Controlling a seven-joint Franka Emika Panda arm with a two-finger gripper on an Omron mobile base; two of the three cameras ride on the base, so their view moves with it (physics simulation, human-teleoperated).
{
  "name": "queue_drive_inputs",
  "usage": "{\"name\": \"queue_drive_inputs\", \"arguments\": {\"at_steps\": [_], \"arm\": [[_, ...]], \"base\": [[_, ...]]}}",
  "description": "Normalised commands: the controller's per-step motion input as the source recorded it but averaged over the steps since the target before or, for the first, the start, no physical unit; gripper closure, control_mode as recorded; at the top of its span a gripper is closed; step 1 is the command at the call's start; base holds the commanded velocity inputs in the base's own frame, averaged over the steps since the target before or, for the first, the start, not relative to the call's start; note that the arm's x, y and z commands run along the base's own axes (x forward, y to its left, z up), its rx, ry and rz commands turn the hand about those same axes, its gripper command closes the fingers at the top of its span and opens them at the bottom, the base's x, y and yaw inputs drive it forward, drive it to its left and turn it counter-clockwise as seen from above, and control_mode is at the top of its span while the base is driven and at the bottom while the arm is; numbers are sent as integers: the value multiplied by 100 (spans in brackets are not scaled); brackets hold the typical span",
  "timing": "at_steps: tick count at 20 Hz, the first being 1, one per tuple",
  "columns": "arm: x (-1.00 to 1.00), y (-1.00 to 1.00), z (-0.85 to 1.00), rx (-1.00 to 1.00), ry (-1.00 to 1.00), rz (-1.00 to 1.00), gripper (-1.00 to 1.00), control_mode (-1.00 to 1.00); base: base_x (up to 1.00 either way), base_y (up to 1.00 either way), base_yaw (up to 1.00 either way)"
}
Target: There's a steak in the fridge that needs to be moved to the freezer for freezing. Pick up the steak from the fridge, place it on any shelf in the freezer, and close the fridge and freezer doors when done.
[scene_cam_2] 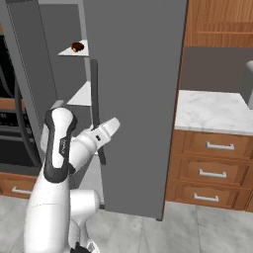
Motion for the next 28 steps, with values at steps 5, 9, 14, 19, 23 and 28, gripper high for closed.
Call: {"name": "queue_drive_inputs", "arguments": {"at_steps": [5,9,14,19,23,28], "arm": [[-41,-30,58,-85,-13,-16,-100,-100],[-24,0,27,-99,0,-28,-100,-100],[-15,0,18,-99,3,-35,-100,-100],[-29,1,44,-79,20,-30,-100,-100],[-42,26,11,-46,61,-23,-100,-100],[-53,87,6,-49,50,-15,-100,-100]], "base": [[0,0,0],[0,0,0],[0,0,0],[0,0,0],[0,0,0],[0,0,0]]}}
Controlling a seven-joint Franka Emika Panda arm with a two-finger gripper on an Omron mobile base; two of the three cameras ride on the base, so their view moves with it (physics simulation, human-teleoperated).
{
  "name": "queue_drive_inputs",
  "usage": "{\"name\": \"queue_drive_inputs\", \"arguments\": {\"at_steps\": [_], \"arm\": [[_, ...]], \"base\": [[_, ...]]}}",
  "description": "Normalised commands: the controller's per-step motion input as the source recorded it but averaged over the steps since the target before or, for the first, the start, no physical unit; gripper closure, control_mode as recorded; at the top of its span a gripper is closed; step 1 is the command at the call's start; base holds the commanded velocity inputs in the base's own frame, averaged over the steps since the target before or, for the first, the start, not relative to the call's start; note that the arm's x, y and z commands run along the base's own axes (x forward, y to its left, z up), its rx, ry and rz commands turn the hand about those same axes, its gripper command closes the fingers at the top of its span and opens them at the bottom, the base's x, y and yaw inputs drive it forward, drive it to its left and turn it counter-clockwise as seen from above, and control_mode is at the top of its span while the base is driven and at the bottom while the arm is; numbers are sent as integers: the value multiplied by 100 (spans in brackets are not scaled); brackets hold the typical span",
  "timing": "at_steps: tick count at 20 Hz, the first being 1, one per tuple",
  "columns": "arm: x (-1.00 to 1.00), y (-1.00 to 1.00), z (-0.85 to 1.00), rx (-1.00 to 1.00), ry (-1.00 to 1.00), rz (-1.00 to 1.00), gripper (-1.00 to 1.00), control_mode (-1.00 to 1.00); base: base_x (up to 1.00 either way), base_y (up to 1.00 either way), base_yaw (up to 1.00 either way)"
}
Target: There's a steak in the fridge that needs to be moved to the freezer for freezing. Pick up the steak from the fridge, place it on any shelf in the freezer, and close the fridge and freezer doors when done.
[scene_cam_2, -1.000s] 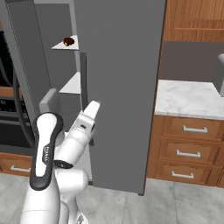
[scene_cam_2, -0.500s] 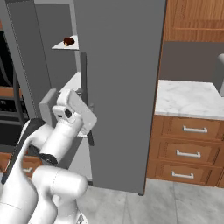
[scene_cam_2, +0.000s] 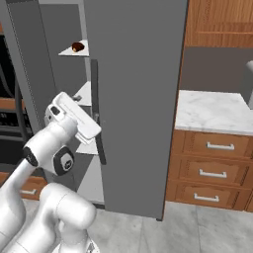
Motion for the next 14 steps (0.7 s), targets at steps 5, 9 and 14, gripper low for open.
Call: {"name": "queue_drive_inputs", "arguments": {"at_steps": [5,9,14], "arm": [[-46,100,-13,-34,17,-2,-100,-100],[-49,100,-24,-14,10,0,-100,-100],[-29,100,-27,-5,17,-1,-100,-100]], "base": [[0,0,0],[0,0,0],[0,0,0]]}}
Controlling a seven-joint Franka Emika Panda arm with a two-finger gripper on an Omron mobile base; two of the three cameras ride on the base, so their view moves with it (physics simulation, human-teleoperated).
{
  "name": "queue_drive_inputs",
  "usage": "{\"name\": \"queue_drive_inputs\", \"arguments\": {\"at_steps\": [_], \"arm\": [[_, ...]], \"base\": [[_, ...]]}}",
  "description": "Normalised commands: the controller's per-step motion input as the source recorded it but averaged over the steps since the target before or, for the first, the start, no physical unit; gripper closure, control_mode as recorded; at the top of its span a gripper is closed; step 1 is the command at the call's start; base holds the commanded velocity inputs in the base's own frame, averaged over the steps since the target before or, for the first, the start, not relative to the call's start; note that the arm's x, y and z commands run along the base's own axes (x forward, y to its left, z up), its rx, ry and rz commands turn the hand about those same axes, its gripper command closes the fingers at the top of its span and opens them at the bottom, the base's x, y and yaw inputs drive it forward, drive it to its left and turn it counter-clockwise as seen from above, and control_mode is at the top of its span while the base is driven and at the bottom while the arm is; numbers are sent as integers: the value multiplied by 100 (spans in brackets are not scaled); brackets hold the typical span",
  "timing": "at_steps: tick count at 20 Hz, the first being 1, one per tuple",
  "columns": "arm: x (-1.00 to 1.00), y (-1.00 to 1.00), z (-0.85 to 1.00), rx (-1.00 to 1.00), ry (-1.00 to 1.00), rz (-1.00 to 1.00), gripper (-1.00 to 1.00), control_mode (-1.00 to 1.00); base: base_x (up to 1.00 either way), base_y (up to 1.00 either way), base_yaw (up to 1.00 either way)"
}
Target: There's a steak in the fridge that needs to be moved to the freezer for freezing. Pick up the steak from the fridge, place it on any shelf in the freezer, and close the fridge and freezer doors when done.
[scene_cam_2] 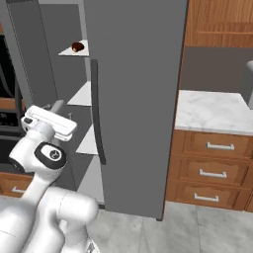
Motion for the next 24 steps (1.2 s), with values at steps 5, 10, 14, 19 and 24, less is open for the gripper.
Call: {"name": "queue_drive_inputs", "arguments": {"at_steps": [5,10,14,19,24], "arm": [[-62,91,-4,0,13,-8,-100,-100],[-95,80,0,0,11,-8,-100,-100],[-42,100,-7,0,9,-3,-100,-100],[31,89,-52,0,12,-15,-100,-100],[36,88,-56,-8,6,-17,-100,-100]], "base": [[0,0,0],[0,0,0],[0,0,0],[0,0,0],[0,0,0]]}}
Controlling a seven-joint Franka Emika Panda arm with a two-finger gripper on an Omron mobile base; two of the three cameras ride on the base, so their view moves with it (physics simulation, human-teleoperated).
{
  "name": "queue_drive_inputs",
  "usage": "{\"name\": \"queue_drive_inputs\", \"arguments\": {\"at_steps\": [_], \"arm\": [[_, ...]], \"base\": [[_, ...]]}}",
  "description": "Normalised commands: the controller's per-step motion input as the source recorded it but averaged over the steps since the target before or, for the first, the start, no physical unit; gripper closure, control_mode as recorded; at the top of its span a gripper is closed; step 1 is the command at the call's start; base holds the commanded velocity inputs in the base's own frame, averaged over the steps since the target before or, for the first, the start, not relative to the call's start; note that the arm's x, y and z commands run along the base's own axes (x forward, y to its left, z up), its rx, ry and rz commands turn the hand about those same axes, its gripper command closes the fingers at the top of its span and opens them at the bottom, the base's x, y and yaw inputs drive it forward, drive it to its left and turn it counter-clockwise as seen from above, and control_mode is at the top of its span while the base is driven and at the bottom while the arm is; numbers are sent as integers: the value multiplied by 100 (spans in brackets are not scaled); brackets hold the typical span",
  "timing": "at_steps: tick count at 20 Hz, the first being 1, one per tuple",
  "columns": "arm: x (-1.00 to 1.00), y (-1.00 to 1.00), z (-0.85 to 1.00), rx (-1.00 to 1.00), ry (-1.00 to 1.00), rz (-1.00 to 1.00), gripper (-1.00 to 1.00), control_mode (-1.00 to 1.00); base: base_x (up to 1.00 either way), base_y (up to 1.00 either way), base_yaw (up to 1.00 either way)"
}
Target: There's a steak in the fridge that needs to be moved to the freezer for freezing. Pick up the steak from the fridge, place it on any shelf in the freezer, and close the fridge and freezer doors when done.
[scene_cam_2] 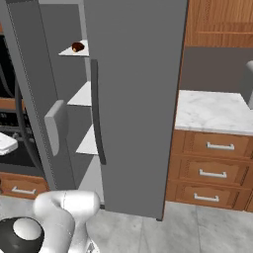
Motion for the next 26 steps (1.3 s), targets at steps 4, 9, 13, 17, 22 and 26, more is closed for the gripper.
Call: {"name": "queue_drive_inputs", "arguments": {"at_steps": [4,9,13,17,22,26], "arm": [[25,68,-56,-4,0,-14,-100,-100],[24,25,-44,-2,-3,-10,-100,-100],[8,2,-23,0,-8,-13,-100,-100],[29,-1,-21,-1,0,-12,-100,-100],[51,-15,-13,-1,0,-9,-100,-100],[43,-1,-31,-2,0,-6,-100,-100]], "base": [[0,0,0],[0,0,0],[0,0,0],[0,0,0],[0,0,0],[0,0,0]]}}
